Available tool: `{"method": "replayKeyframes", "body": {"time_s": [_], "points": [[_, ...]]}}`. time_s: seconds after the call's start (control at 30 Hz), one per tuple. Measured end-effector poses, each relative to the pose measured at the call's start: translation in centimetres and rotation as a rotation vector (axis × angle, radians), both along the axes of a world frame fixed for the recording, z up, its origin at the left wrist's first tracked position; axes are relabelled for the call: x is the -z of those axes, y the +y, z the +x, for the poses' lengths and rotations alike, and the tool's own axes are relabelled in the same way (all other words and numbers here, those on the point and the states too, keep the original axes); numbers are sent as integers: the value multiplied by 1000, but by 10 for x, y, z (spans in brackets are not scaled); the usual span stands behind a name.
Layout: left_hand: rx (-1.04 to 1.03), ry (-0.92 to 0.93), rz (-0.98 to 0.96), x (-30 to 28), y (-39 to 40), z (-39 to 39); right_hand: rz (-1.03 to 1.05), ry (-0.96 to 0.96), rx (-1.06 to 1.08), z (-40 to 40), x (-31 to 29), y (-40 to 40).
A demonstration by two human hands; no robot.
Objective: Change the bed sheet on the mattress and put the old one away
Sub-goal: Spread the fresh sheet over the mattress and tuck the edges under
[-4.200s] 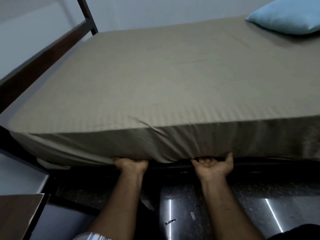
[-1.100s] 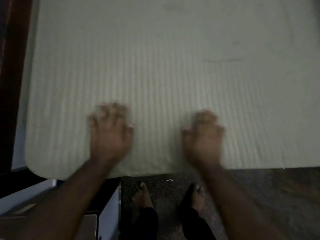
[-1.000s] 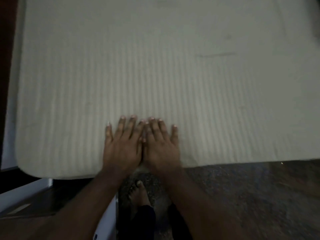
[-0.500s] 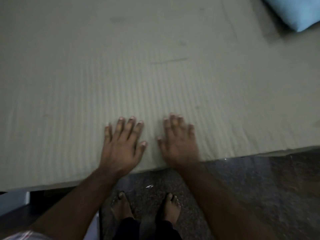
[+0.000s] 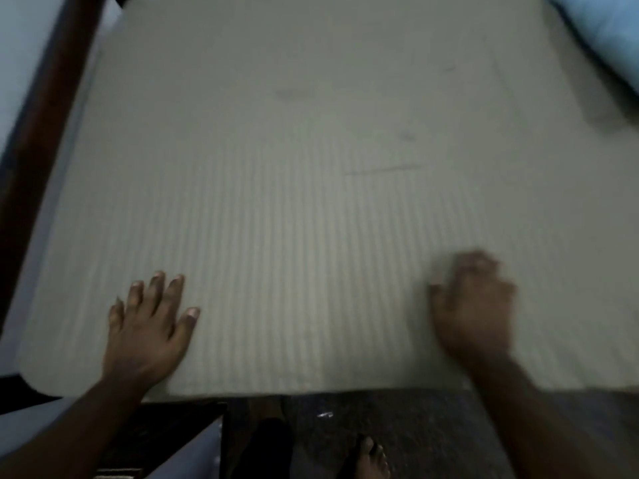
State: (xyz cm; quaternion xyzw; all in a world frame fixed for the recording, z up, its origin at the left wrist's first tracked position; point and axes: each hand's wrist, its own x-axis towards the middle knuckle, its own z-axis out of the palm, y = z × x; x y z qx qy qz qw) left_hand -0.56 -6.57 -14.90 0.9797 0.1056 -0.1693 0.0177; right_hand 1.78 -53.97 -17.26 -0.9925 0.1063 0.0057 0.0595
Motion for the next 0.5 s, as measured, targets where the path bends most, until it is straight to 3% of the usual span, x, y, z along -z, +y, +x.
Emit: {"method": "replayKeyframes", "body": {"time_s": [0.17, 0.27, 0.4, 0.5], "points": [[200, -62, -35, 8, -15, 60, 246, -54, -566, 39, 7, 254], [250, -46, -20, 25, 11, 91, 202, 18, -727, 81, 23, 310], [-16, -63, 87, 20, 119, 121, 65, 51, -521, 139, 48, 237], [-251, -40, -124, 11, 166, 132, -21, 69, -127, 174, 40, 131]]}}
